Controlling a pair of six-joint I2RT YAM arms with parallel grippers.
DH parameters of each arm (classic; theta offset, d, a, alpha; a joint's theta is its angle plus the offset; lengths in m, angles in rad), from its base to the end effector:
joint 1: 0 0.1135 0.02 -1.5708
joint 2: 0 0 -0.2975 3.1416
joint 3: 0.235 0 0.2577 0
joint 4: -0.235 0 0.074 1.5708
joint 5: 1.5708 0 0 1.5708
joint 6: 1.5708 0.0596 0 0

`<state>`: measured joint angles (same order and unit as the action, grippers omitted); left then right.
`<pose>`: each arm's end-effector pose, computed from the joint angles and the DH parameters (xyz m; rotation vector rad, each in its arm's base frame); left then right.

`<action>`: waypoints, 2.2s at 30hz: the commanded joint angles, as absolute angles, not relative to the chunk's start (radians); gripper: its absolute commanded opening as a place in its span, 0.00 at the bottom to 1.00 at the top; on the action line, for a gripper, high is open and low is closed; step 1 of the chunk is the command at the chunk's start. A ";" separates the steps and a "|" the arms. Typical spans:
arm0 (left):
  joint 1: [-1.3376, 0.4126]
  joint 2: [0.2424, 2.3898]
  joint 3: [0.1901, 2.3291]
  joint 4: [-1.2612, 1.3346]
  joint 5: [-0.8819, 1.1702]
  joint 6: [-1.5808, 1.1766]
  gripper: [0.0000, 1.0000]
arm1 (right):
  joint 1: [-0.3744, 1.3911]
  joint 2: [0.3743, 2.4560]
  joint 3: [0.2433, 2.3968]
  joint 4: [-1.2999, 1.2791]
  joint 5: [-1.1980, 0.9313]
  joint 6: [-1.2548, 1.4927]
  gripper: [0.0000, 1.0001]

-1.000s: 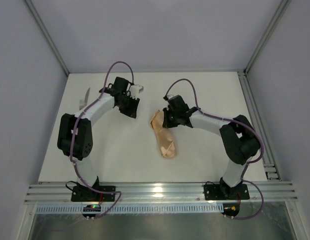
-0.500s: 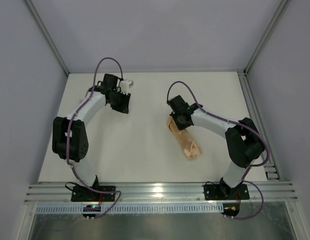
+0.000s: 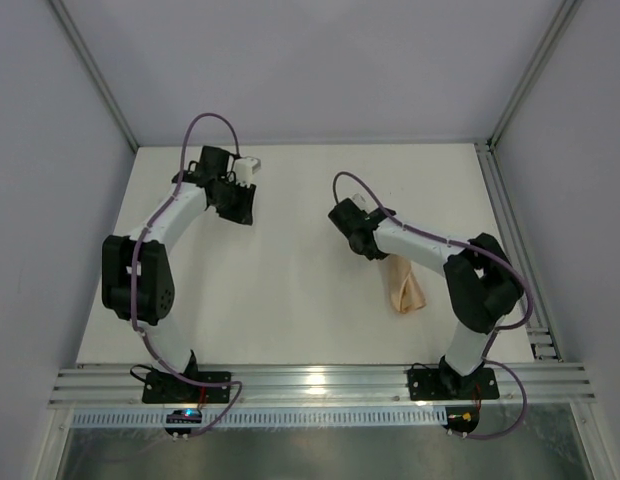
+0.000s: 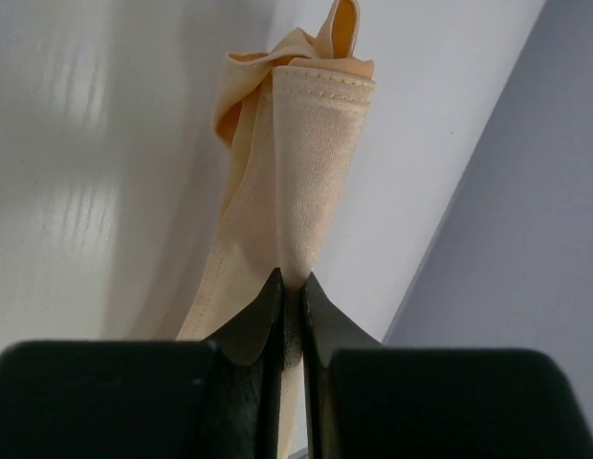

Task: Fold the napkin into a case and place the utensils inside
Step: Turn over the smaller rectangle-folded napkin at the center of the board.

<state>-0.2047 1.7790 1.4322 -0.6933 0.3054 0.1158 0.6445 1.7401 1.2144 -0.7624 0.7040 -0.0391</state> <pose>0.3917 -0.0996 0.2630 0.5209 2.5430 -0.4301 0.3032 0.1796 0.2182 -0.7318 2.4562 -0.7888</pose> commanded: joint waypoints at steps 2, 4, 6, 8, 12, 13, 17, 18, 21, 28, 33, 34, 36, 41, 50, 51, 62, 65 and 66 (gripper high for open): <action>-0.192 1.738 1.447 -0.686 0.302 0.126 0.30 | 0.745 1.879 1.243 -0.795 0.931 -0.055 0.03; -0.184 1.736 1.447 -0.686 0.301 0.126 0.30 | 0.811 1.984 1.281 -0.796 0.939 -0.026 0.03; -0.178 1.735 1.447 -0.687 0.301 0.126 0.30 | 0.857 2.057 1.331 -0.840 0.934 -0.002 0.03; -0.167 1.732 1.447 -0.687 0.298 0.127 0.30 | 0.925 2.132 1.402 -0.856 0.905 0.050 0.03; -0.153 1.730 1.448 -0.690 0.298 0.130 0.30 | 1.000 2.204 1.497 -0.859 0.827 0.107 0.03; -0.149 1.729 1.447 -0.690 0.298 0.133 0.30 | 1.009 2.218 1.529 -0.865 0.815 0.115 0.03; -0.146 1.729 1.447 -0.689 0.298 0.132 0.30 | 1.040 2.269 1.586 -0.864 0.753 0.144 0.03; -0.143 1.730 1.448 -0.689 0.298 0.133 0.30 | 1.052 2.270 1.595 -0.859 0.727 0.152 0.03; -0.135 1.729 1.451 -0.684 0.291 0.130 0.30 | 1.077 2.284 1.638 -0.853 0.709 0.158 0.04; -0.110 1.724 1.457 -0.684 0.293 0.130 0.32 | 1.155 2.309 1.716 -0.819 0.635 0.158 0.21; -0.112 1.727 1.434 -0.680 0.301 0.127 0.35 | 1.195 2.286 1.740 -0.779 0.583 0.158 0.46; -0.112 1.730 1.430 -0.677 0.305 0.127 0.36 | 1.201 2.264 1.750 -0.775 0.583 0.160 0.49; -0.115 1.736 1.424 -0.672 0.311 0.126 0.37 | 1.210 2.234 1.752 -0.756 0.581 0.149 0.57; -0.130 1.764 1.427 -0.660 0.333 0.129 0.39 | 1.252 2.104 1.767 -0.704 0.543 0.115 0.66; -0.271 1.795 1.399 -0.640 0.377 0.126 0.41 | 1.204 1.570 1.344 -0.649 0.253 0.306 0.59; -0.290 1.798 1.393 -0.626 0.376 0.121 0.42 | 1.169 1.480 1.257 -0.664 0.220 0.336 0.58; -0.512 1.910 1.427 -0.532 0.394 0.071 0.47 | 0.890 1.160 0.856 -0.552 0.054 0.451 0.61; -0.515 1.945 1.431 -0.523 0.394 0.048 0.47 | 0.888 1.154 0.802 -0.512 0.028 0.451 0.59; -0.515 1.951 1.431 -0.522 0.390 0.043 0.47 | 0.888 1.160 0.769 -0.490 0.028 0.456 0.57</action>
<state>-0.5220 1.9320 1.4002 -0.5709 0.3775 0.0776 0.8886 1.1915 0.8036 -0.5934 0.0811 0.4313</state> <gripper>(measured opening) 0.469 0.583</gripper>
